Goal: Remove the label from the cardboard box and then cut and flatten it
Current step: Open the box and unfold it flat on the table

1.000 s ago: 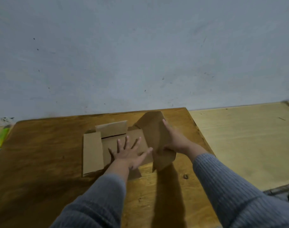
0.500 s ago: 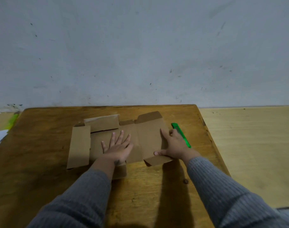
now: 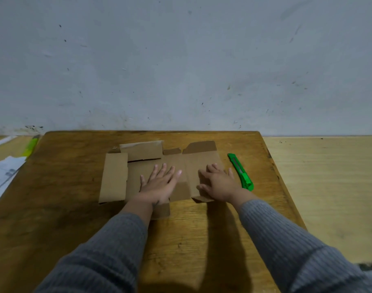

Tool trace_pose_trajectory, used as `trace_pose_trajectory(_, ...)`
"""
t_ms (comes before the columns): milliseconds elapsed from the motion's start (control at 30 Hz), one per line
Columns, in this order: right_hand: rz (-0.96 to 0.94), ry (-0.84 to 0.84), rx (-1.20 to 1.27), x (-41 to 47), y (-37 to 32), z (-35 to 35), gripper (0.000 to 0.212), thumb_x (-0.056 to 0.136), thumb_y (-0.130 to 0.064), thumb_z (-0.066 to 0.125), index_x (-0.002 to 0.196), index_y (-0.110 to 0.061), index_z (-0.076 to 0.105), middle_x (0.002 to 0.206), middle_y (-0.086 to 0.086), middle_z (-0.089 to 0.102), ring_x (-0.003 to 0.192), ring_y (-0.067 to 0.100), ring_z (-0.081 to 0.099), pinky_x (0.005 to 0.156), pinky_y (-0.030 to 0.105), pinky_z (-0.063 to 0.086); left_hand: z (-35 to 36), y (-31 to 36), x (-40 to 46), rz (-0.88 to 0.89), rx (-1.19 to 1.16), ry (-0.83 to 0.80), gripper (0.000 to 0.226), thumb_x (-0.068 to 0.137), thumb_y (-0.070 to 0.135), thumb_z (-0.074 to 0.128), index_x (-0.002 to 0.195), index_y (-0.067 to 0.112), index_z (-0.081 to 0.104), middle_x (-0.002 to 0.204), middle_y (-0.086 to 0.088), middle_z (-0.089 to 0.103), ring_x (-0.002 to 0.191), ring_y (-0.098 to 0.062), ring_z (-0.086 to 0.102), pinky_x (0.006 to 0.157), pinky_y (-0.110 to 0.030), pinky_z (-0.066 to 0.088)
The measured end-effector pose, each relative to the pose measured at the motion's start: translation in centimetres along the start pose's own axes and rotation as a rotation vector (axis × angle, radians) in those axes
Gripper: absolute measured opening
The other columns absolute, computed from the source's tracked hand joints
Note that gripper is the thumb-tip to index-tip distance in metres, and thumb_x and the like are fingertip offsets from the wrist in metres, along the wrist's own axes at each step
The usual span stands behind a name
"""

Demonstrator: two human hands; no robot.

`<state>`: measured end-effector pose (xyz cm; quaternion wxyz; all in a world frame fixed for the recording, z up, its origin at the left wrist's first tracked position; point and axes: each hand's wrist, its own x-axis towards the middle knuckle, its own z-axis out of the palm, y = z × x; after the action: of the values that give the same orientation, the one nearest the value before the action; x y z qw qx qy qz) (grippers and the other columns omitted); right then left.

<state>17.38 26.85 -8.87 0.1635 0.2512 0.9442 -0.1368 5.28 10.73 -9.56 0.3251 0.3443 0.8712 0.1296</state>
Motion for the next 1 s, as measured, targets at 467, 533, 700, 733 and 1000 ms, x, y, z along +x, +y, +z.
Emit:
trace_pose_trajectory(467,0.232,-0.104,0.729,-0.9,-6.9,-0.8,0.065,0.084,-0.036,0.066,0.142,-0.029,0.038,0.147,0.008,0.038,0.128,0.027,0.042,0.095,0.037,0.041,-0.5,-5.7,-4.8,-0.005,0.308,-0.052,0.062,0.101,0.052,0.017,0.154,0.028,-0.005,0.158,0.003,-0.023,0.146,-0.019,-0.021,0.116,-0.053,-0.005)
trace_pose_trajectory(533,0.190,-0.200,0.480,-1.2,-7.1,-0.7,0.081,0.078,-0.039,0.071,0.146,-0.032,0.028,0.155,0.007,0.020,0.140,0.032,0.022,0.110,0.049,0.030,-0.2,-6.4,-4.9,-0.003,0.288,-0.072,0.068,0.099,0.056,0.022,0.152,0.030,-0.010,0.156,0.007,-0.029,0.144,-0.017,-0.025,0.115,-0.055,0.001)
trace_pose_trajectory(700,0.178,-0.258,0.191,-2.4,-8.6,2.1,0.108,0.070,-0.047,0.076,0.148,-0.041,0.001,0.156,0.003,-0.025,0.142,0.031,-0.024,0.112,0.066,0.001,0.8,-8.0,-5.9,-0.012,0.267,-0.059,0.079,0.093,0.067,0.023,0.149,0.032,-0.021,0.148,0.010,-0.041,0.137,-0.020,-0.038,0.115,-0.055,-0.002)
trace_pose_trajectory(733,0.178,-0.244,0.186,-2.6,-8.9,2.7,0.109,0.070,-0.047,0.076,0.148,-0.042,-0.001,0.155,0.003,-0.028,0.141,0.030,-0.027,0.111,0.067,-0.002,1.1,-8.4,-6.3,-0.020,0.277,-0.043,0.082,0.091,0.070,0.021,0.147,0.032,-0.024,0.146,0.011,-0.043,0.135,-0.022,-0.041,0.115,-0.054,-0.004)
trace_pose_trajectory(1000,0.182,-0.226,0.241,-4.0,-11.2,4.6,0.108,0.071,-0.045,0.076,0.147,-0.044,-0.001,0.154,0.001,-0.031,0.139,0.028,-0.031,0.108,0.067,-0.009,0.9,-12.6,-8.8,-0.112,0.296,0.055,0.106,0.068,0.093,0.018,0.143,0.036,-0.031,0.145,0.005,-0.046,0.135,-0.030,-0.041,0.111,-0.062,-0.005)
